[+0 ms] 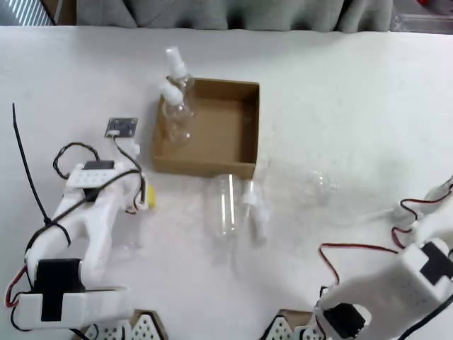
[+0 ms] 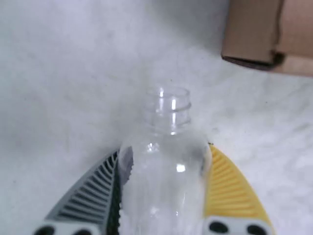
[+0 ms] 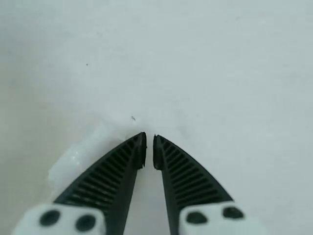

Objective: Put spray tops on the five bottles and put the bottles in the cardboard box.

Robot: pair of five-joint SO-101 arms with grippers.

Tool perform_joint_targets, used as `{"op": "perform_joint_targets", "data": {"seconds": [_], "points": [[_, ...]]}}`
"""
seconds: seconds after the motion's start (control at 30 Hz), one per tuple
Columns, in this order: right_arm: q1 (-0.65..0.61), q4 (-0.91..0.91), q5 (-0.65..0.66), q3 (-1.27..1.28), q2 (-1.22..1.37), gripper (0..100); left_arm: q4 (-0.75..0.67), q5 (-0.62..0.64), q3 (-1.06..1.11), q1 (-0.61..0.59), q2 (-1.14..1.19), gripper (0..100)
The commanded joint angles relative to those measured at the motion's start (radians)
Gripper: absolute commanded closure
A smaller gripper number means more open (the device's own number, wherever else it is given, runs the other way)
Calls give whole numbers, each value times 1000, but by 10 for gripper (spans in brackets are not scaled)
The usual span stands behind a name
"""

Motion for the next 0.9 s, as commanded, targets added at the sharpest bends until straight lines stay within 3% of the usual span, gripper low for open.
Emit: {"op": "perform_joint_targets", "data": {"seconds": [0.0,0.23,0.53,0.87], "points": [[-27,-21,-5,-63,28,982,-15,11,-48,-5,-8,979],[-110,12,-81,-141,53,982,-15,11,-48,-5,-8,979],[-268,15,-89,-167,79,982,-15,11,-48,-5,-8,979],[-278,139,-35,-193,36,978,-15,11,-48,-5,-8,979]]}}
